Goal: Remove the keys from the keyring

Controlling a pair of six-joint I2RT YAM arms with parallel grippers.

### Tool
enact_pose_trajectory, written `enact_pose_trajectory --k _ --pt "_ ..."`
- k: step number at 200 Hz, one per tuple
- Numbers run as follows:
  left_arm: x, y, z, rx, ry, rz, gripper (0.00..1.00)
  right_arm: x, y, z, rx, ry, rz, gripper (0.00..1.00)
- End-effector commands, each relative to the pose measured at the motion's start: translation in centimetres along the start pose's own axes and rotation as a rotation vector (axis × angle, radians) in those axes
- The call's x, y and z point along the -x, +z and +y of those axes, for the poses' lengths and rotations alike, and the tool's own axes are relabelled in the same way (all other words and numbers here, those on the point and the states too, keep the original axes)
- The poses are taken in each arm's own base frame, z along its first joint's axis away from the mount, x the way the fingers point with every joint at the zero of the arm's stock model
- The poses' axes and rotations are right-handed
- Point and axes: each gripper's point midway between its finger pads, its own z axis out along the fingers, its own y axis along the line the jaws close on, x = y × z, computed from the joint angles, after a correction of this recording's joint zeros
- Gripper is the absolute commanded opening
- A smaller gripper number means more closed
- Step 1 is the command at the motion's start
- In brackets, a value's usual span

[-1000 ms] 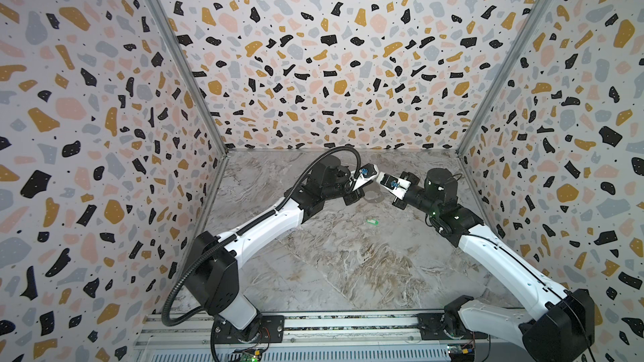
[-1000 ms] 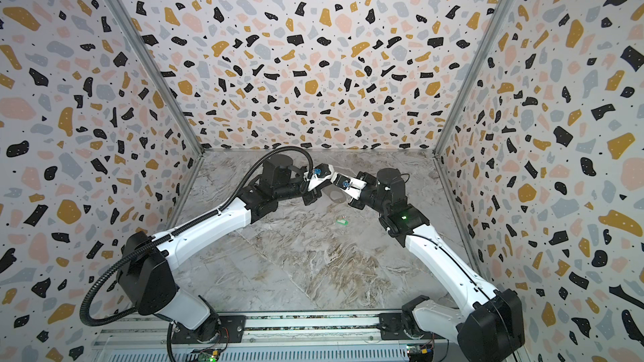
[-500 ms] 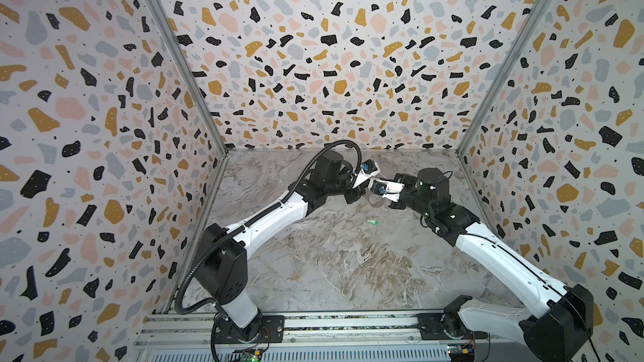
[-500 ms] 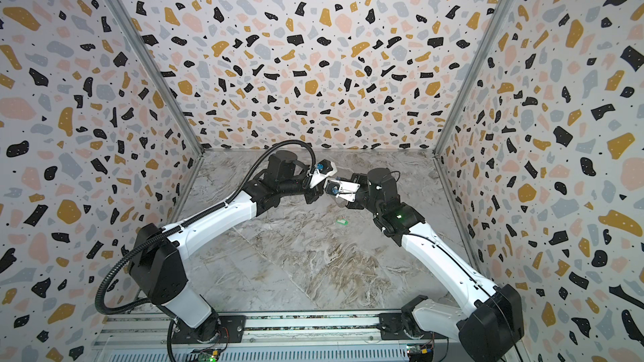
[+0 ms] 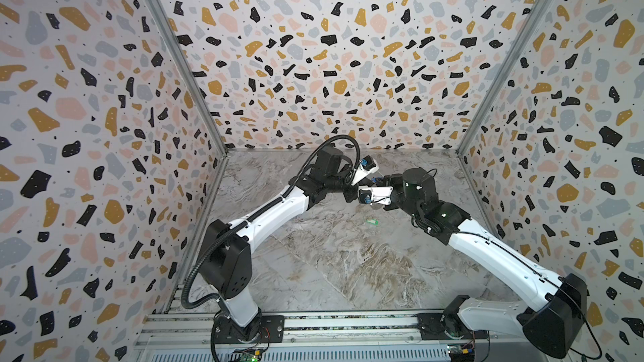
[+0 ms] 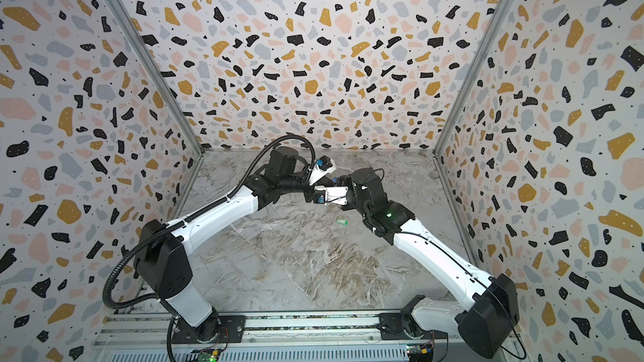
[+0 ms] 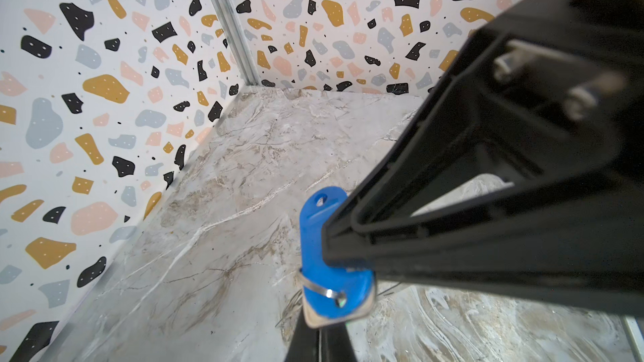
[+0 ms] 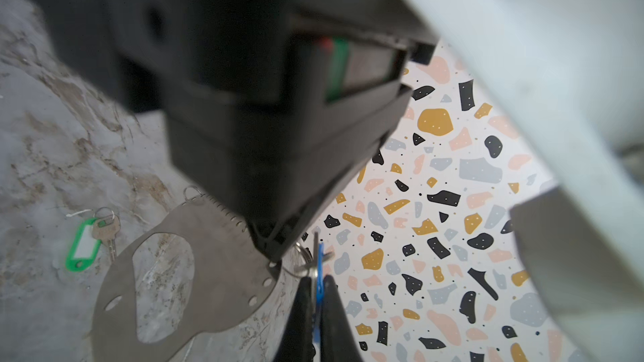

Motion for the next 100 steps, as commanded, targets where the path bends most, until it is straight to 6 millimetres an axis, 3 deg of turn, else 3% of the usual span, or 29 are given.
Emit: enact_pose_trajectory --k 1,15,44,100 --pt "0.4 0.2 -0.5 -0.034 -0.016 -0.006 0.00 2.3 -1.3 -3.7 -0.091 -0.035 -0.064 0.00" --pt "0.3 -0.3 0.1 -0.010 -0.017 -0.006 0.00 2.3 -1.2 -3.7 -0.075 -0.039 -0.056 0.00" --pt "1.2 -1.9 1.1 0.048 0.009 -0.054 0.21 1.9 -0.6 -3.3 -0.012 -0.030 -0.024 0.00" --pt "1.5 -4.7 1.8 0.158 0.114 -0.084 0.32 2.3 0.2 -2.9 0.073 -0.035 -0.030 0.00"
